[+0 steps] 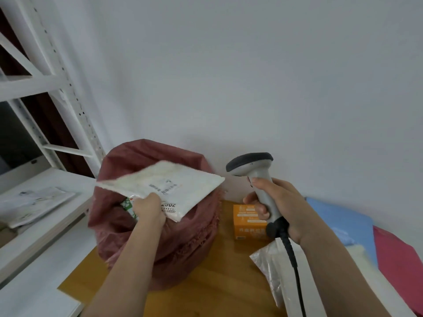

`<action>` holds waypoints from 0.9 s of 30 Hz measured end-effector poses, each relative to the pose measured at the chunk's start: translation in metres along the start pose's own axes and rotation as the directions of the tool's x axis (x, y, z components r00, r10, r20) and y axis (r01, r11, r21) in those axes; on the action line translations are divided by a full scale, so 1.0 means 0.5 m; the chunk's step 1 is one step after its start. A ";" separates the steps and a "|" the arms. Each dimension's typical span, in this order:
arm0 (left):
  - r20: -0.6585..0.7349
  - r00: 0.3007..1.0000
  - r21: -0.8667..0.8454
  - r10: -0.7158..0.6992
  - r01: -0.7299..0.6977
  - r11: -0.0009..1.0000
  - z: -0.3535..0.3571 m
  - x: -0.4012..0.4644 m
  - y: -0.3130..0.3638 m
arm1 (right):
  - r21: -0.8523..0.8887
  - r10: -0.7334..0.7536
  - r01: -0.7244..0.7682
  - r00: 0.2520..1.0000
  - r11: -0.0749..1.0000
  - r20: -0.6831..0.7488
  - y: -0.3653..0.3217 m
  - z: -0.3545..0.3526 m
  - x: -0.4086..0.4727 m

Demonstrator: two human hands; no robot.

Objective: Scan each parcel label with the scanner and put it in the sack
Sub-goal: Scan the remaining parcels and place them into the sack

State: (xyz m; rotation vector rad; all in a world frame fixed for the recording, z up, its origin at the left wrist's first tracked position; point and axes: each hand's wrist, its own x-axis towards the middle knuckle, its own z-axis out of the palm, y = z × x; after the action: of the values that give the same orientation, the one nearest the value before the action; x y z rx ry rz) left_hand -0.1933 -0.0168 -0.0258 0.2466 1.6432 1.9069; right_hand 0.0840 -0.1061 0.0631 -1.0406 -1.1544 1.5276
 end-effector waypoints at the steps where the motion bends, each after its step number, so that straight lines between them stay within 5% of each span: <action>1: -0.021 0.999 0.012 -0.045 0.045 0.999 -0.005 0.012 -0.001 | 0.014 0.019 -0.019 1.000 1.000 -0.013 0.005 0.010 0.010; 7: -0.061 0.990 0.057 -0.130 0.133 0.989 -0.027 0.072 -0.029 | 0.012 0.074 -0.074 0.997 0.997 -0.011 0.032 0.058 0.058; 13: 0.001 0.998 0.048 -0.066 0.066 0.997 0.020 0.138 -0.001 | -0.054 0.083 -0.084 0.996 0.995 -0.036 0.053 0.082 0.082; 15: -0.079 0.994 0.176 -0.079 0.092 0.980 0.033 0.165 0.006 | -0.073 0.088 -0.093 0.994 0.993 -0.071 0.060 0.081 0.086; 18: -0.188 0.981 0.561 -0.048 0.147 0.815 0.045 0.178 0.000 | -0.091 0.097 -0.110 0.986 0.990 -0.134 0.070 0.073 0.088; 24: 0.055 0.983 0.728 0.174 -0.159 0.667 0.059 0.127 -0.058 | -0.033 0.116 -0.126 0.969 0.991 -0.218 0.087 0.054 0.093; 27: 0.319 0.901 0.795 0.293 -0.423 0.436 0.062 0.110 -0.087 | -0.006 0.125 -0.131 0.961 0.991 -0.246 0.090 0.037 0.094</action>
State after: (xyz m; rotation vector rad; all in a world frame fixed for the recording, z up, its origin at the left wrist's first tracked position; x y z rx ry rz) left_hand -0.2075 0.0416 -0.0736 1.1971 2.4666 1.0745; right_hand 0.0482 -0.0696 0.0187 -1.3009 -0.9482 1.4395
